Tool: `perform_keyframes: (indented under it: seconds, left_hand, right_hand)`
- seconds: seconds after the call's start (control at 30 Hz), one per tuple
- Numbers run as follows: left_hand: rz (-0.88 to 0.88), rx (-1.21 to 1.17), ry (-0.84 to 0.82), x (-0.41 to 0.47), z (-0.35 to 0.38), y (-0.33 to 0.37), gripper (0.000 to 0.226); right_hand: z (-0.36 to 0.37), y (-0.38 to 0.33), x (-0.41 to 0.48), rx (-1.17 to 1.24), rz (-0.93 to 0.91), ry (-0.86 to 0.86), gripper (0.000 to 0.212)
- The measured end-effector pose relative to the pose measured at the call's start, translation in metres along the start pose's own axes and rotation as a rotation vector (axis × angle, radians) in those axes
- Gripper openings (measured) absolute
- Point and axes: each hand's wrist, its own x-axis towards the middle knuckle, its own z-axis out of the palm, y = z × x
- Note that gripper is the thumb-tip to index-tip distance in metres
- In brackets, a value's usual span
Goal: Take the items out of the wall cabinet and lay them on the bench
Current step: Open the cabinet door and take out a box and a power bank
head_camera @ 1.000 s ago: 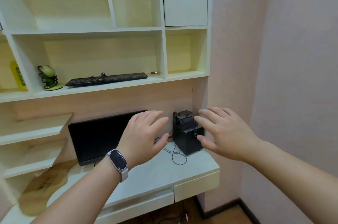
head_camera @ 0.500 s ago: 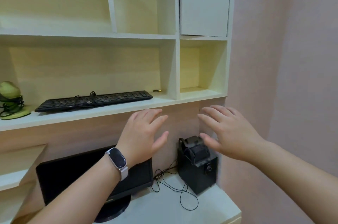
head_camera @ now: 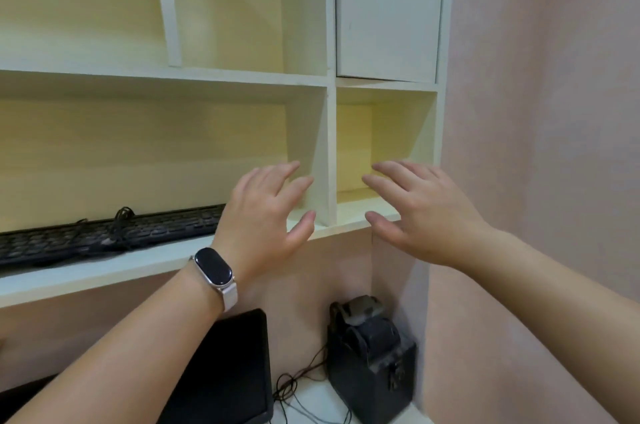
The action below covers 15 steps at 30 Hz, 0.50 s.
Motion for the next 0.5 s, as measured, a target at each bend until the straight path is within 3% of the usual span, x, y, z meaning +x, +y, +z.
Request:
perform_keyframes:
  seconds: [0.5]
  left_hand:
    - [0.026, 0.315, 0.199, 0.154, 0.031, -0.004, 0.050]
  right_hand:
    - [0.021, 0.114, 0.161, -0.101, -0.306, 0.327, 0.048]
